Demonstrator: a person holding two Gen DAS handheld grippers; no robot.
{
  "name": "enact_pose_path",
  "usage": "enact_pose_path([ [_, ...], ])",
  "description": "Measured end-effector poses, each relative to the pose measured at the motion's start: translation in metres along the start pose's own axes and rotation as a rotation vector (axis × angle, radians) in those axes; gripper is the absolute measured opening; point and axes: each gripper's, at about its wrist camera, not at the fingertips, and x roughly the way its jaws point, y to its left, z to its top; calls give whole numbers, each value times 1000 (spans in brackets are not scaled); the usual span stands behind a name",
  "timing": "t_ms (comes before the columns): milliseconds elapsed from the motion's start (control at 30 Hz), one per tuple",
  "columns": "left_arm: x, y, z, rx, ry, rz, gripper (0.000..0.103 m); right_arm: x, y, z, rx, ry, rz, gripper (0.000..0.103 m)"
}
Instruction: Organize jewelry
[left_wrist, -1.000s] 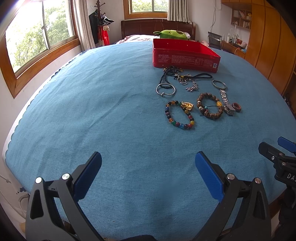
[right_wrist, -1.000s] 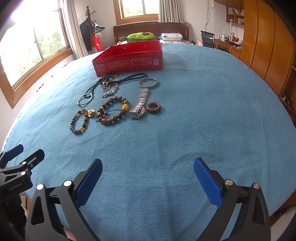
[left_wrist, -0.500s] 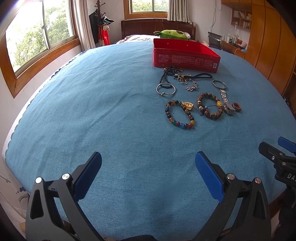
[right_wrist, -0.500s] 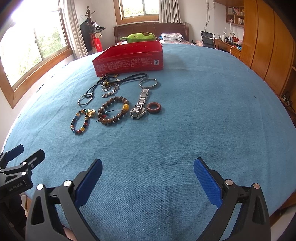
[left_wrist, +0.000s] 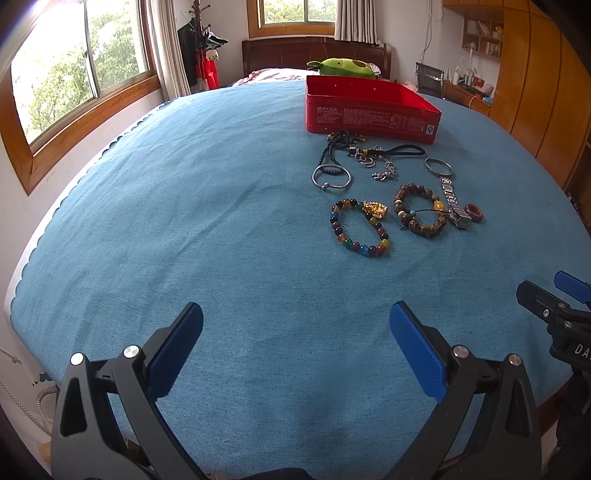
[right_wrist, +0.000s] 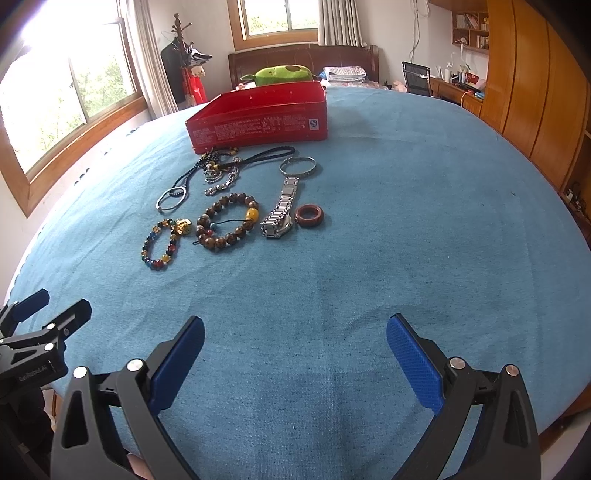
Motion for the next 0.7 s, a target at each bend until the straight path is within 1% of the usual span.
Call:
enact_pose_path([
  [167, 0, 0, 0, 0, 0, 0, 100, 0, -1, 0, 0, -11, 12, 99],
  [267, 1, 6, 1, -9, 2, -3, 100, -3, -3, 1, -5, -42, 24, 99],
  [367, 4, 19, 4, -51, 3, -23, 100, -6, -5, 6, -21, -81, 41, 99],
  [433, 8, 28, 9, -66, 8, -35, 100, -6, -11, 12, -13, -92, 74, 99],
  [533, 17, 34, 20, -72, 30, -39, 100, -5, -17, 26, -13, -97, 105, 99],
  [600, 22, 36, 31, -70, 49, -60, 100, -4, -19, 33, -20, -94, 116, 99],
  [700, 36, 32, 53, -65, 89, -108, 100, 5, -23, 49, -19, -59, 147, 99],
])
